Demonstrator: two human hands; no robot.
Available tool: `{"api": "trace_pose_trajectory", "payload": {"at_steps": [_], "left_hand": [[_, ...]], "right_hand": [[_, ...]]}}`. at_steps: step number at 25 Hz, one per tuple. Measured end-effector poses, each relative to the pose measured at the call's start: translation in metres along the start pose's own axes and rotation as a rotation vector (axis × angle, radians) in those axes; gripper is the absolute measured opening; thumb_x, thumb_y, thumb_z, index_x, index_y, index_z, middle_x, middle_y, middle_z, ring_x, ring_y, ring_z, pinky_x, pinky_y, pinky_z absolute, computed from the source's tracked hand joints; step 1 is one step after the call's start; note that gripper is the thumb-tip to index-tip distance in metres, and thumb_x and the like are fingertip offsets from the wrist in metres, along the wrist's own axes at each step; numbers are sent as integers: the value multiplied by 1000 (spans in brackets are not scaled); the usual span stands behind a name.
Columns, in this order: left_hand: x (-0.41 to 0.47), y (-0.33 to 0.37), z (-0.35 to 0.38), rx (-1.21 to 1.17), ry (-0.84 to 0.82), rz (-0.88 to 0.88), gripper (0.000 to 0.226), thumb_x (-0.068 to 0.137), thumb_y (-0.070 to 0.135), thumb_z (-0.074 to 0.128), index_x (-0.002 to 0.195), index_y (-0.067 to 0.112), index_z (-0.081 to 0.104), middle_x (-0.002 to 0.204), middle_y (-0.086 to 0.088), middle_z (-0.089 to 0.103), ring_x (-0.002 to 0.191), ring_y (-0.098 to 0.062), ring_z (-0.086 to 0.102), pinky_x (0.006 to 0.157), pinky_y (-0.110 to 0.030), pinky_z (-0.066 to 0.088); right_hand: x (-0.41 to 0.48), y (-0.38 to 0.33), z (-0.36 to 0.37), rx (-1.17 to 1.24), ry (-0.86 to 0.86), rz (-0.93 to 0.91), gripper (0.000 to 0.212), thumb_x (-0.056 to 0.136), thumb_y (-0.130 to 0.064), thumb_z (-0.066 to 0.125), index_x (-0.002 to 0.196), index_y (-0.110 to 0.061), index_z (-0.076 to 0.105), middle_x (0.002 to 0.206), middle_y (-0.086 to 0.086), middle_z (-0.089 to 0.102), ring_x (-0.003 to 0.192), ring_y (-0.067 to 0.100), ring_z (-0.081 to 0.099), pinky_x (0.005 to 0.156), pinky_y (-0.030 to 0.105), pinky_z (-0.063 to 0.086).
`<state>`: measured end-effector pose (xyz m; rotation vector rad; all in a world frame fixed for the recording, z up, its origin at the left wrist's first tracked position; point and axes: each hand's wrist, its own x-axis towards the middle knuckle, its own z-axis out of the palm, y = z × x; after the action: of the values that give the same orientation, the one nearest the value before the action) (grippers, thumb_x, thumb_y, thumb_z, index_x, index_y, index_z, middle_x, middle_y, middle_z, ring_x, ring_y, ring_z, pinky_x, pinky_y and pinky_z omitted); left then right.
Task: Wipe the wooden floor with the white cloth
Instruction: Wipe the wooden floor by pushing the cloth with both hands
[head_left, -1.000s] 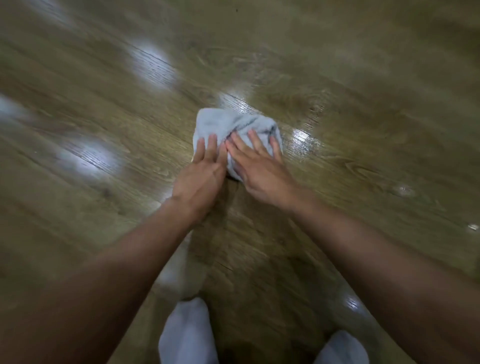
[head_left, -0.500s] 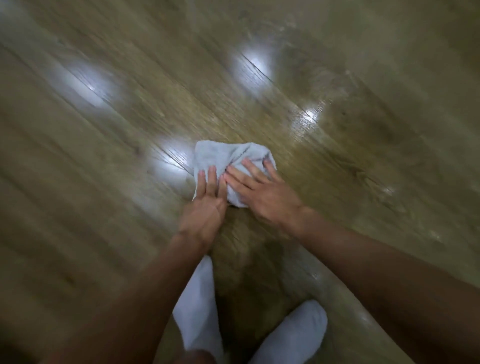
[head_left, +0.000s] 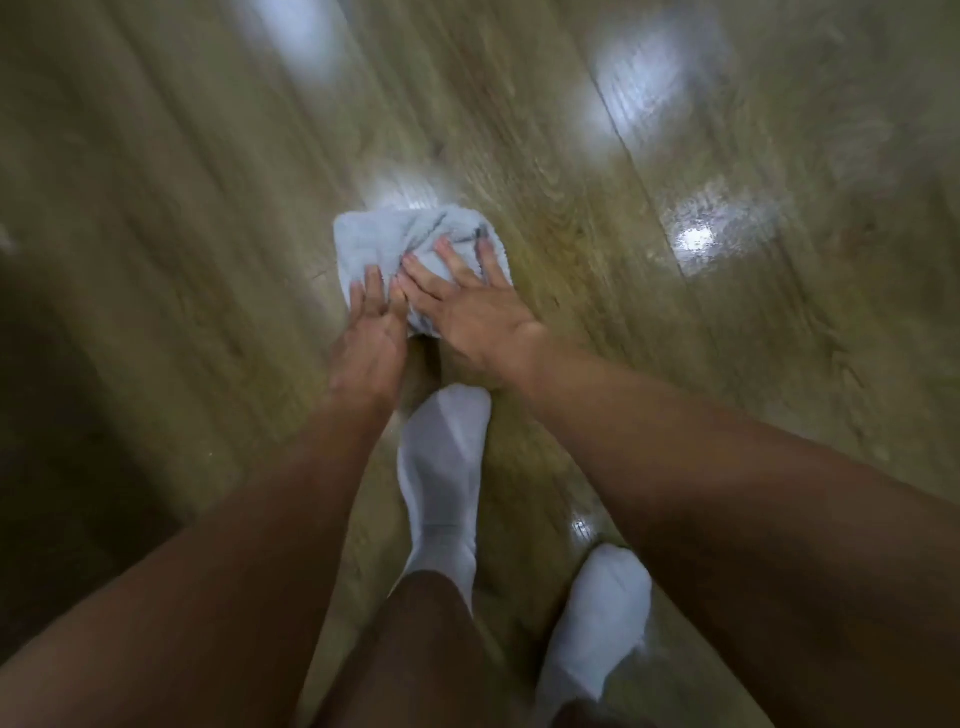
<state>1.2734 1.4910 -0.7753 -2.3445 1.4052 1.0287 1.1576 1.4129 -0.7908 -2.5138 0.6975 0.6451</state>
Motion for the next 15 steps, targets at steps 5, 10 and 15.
{"api": "trace_pose_trajectory", "payload": {"at_steps": [5,10,15], "left_hand": [[-10,16,29,-43,16,-55,53,104,16,20,152,8,1,158,-19,-10,146,-36,-7,120,-41,4],[-48,41,77,-44,36,18,57,102,10,23,151,9,-6,158,-18,-16,145,-35,-15,121,-38,9],[-19,-8,53,-307,210,-39,54,103,18,28,153,19,5,161,0,-5,148,-19,-7,118,-36,12]], "right_hand": [[-31,8,29,-56,73,10,58,100,-30,28,153,-26,2,161,-5,-2,148,28,-5,116,54,-7],[-83,10,63,-130,47,87,68,95,-25,41,153,-24,6,161,-3,5,147,31,0,115,57,2],[-10,-15,39,-121,81,33,61,100,-35,33,153,-23,4,162,-3,2,147,34,-2,113,60,-1]]}}
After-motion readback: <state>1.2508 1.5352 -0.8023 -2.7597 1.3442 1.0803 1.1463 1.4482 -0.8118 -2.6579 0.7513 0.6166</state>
